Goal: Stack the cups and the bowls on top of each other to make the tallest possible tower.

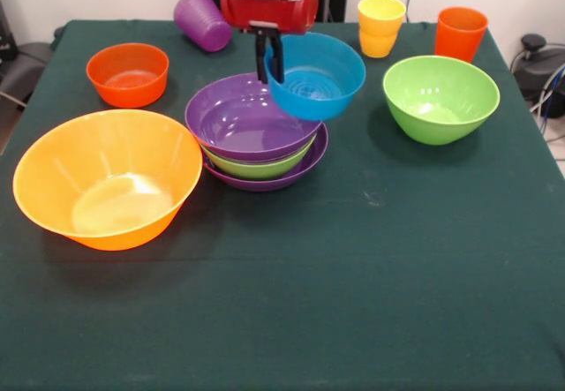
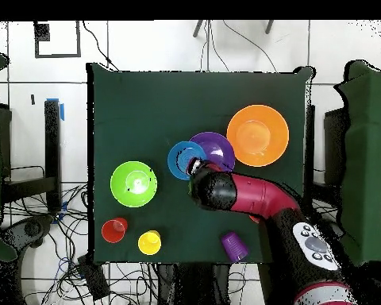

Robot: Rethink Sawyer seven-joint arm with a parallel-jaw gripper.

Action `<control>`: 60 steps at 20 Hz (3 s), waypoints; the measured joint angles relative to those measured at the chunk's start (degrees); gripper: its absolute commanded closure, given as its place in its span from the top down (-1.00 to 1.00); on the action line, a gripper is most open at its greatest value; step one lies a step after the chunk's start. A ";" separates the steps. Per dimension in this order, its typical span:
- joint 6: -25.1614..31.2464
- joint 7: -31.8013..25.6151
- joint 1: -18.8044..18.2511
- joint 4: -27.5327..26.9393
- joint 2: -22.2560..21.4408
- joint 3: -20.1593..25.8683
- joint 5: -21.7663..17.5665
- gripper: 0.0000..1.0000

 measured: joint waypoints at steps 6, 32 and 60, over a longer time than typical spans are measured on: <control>4.40 0.00 -1.47 -2.32 0.15 1.92 -0.38 -1.00; 15.39 0.00 -9.06 -7.35 -1.26 8.59 -5.31 -1.00; 15.35 0.00 -12.18 -8.07 6.95 10.45 -14.64 -1.00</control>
